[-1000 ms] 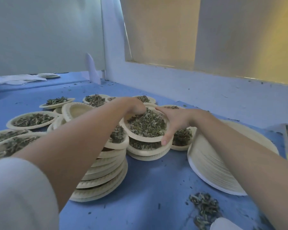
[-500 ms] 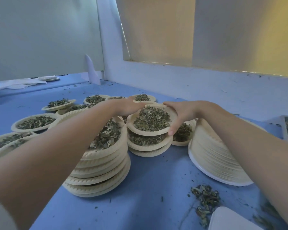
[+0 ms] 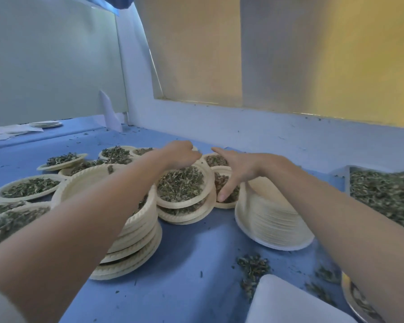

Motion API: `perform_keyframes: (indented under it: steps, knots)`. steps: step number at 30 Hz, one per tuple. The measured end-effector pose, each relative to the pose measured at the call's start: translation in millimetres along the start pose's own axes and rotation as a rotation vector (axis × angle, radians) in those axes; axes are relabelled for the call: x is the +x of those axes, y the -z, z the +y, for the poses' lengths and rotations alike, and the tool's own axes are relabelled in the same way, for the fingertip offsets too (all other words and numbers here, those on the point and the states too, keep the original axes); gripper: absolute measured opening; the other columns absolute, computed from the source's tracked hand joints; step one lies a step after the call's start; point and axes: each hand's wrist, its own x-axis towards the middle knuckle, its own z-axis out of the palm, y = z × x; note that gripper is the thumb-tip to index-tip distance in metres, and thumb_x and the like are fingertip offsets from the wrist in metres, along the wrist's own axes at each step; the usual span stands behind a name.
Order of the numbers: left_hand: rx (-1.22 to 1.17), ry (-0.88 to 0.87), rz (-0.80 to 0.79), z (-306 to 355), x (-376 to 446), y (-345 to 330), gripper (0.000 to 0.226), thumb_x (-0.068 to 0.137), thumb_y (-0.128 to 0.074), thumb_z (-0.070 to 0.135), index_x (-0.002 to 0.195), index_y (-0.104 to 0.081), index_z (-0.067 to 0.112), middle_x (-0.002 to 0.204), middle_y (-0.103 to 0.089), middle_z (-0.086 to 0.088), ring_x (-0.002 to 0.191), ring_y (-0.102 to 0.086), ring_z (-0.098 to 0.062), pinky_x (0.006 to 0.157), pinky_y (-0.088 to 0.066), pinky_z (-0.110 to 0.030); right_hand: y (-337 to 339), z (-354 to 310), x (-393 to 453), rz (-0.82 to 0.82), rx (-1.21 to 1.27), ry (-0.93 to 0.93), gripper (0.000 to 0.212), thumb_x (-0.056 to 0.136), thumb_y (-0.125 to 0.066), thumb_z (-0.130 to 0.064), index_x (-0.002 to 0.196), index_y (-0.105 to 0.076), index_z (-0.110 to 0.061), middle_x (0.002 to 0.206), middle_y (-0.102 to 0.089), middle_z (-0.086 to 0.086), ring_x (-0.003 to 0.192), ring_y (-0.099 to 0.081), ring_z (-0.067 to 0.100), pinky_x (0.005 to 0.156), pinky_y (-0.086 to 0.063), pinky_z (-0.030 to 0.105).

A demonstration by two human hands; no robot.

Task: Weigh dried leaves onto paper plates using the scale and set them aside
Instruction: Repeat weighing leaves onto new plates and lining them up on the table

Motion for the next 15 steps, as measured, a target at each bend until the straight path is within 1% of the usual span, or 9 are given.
perform_keyframes:
  steps: [2, 4, 7, 9, 10, 11, 13, 14, 15]
  knots:
    - [-0.049, -0.057, 0.010, 23, -5, -4, 0.053, 0.099, -0.038, 0.037, 0.144, -0.033, 0.009, 0.147, -0.038, -0.011, 0.130, -0.040, -0.028, 0.100, -0.033, -0.033, 8, 8, -21, 0.020, 0.023, -0.035, 0.135, 0.054, -0.085, -0.055, 0.150, 0.006, -0.033, 0.159, -0.003, -0.008, 0.144, -0.014, 0.014, 0.115, -0.020, 0.035]
    - [-0.086, -0.125, -0.002, 51, -11, -13, 0.053, 0.098, -0.039, 0.037, 0.144, -0.033, 0.012, 0.148, -0.037, -0.007, 0.131, -0.039, -0.025, 0.095, -0.032, -0.030, 14, 21, -42, 0.050, 0.043, -0.076, 0.129, 0.057, -0.080, -0.060, 0.151, 0.005, -0.034, 0.159, -0.003, -0.008, 0.144, -0.014, 0.014, 0.115, -0.020, 0.036]
    - [-0.112, -0.187, -0.091, 95, -17, -32, 0.058, 0.097, -0.043, 0.038, 0.146, -0.028, 0.012, 0.150, -0.033, -0.007, 0.131, -0.038, -0.024, 0.089, -0.032, -0.028, 19, 49, -71, 0.079, 0.059, -0.167, 0.113, 0.069, -0.070, -0.064, 0.152, -0.001, -0.028, 0.160, -0.006, -0.006, 0.146, -0.011, 0.014, 0.117, -0.016, 0.039]
    - [-0.066, -0.175, -0.159, 118, -20, -47, 0.061, 0.097, -0.042, 0.037, 0.148, -0.022, 0.010, 0.152, -0.029, -0.010, 0.132, -0.036, -0.026, 0.091, -0.033, -0.030, 18, 70, -88, 0.078, 0.067, -0.228, 0.102, 0.079, -0.061, -0.062, 0.153, -0.004, -0.021, 0.160, -0.008, -0.002, 0.145, -0.014, 0.016, 0.117, -0.017, 0.037]
    - [-0.042, -0.153, -0.181, 127, -20, -54, 0.059, 0.098, -0.041, 0.034, 0.147, -0.022, 0.007, 0.152, -0.029, -0.012, 0.132, -0.036, -0.027, 0.092, -0.034, -0.031, 16, 80, -95, 0.073, 0.063, -0.252, 0.097, 0.083, -0.057, -0.061, 0.153, -0.004, -0.018, 0.160, -0.009, -0.001, 0.145, -0.014, 0.017, 0.117, -0.017, 0.037]
    - [-0.007, -0.137, -0.183, 133, -21, -60, 0.053, 0.098, -0.040, 0.028, 0.144, -0.027, 0.005, 0.149, -0.033, -0.014, 0.130, -0.039, -0.028, 0.091, -0.036, -0.031, 13, 89, -101, 0.071, 0.057, -0.275, 0.093, 0.086, -0.054, -0.060, 0.153, -0.005, -0.016, 0.160, -0.009, 0.000, 0.145, -0.015, 0.018, 0.117, -0.017, 0.037]
    - [0.069, -0.106, -0.134, 140, -21, -71, 0.037, 0.095, -0.041, 0.017, 0.129, -0.042, 0.001, 0.136, -0.047, -0.019, 0.120, -0.048, -0.031, 0.085, -0.038, -0.031, 4, 105, -110, 0.076, 0.057, -0.332, 0.086, 0.090, -0.051, -0.055, 0.152, -0.010, -0.012, 0.159, -0.014, 0.003, 0.144, -0.020, 0.021, 0.116, -0.019, 0.036]
    - [0.076, -0.079, -0.097, 139, -20, -76, 0.035, 0.093, -0.041, 0.013, 0.125, -0.042, -0.001, 0.131, -0.048, -0.020, 0.117, -0.049, -0.032, 0.084, -0.038, -0.031, -1, 112, -112, 0.086, 0.074, -0.363, 0.079, 0.092, -0.051, -0.051, 0.150, -0.017, -0.010, 0.157, -0.021, 0.005, 0.141, -0.025, 0.023, 0.113, -0.023, 0.037]
    - [0.053, -0.048, -0.062, 137, -19, -80, 0.037, 0.092, -0.041, 0.010, 0.127, -0.040, -0.002, 0.130, -0.047, -0.021, 0.116, -0.048, -0.032, 0.084, -0.038, -0.032, -7, 117, -113, 0.104, 0.103, -0.390, 0.069, 0.093, -0.052, -0.045, 0.146, -0.027, -0.008, 0.151, -0.031, 0.007, 0.135, -0.033, 0.026, 0.108, -0.029, 0.037]
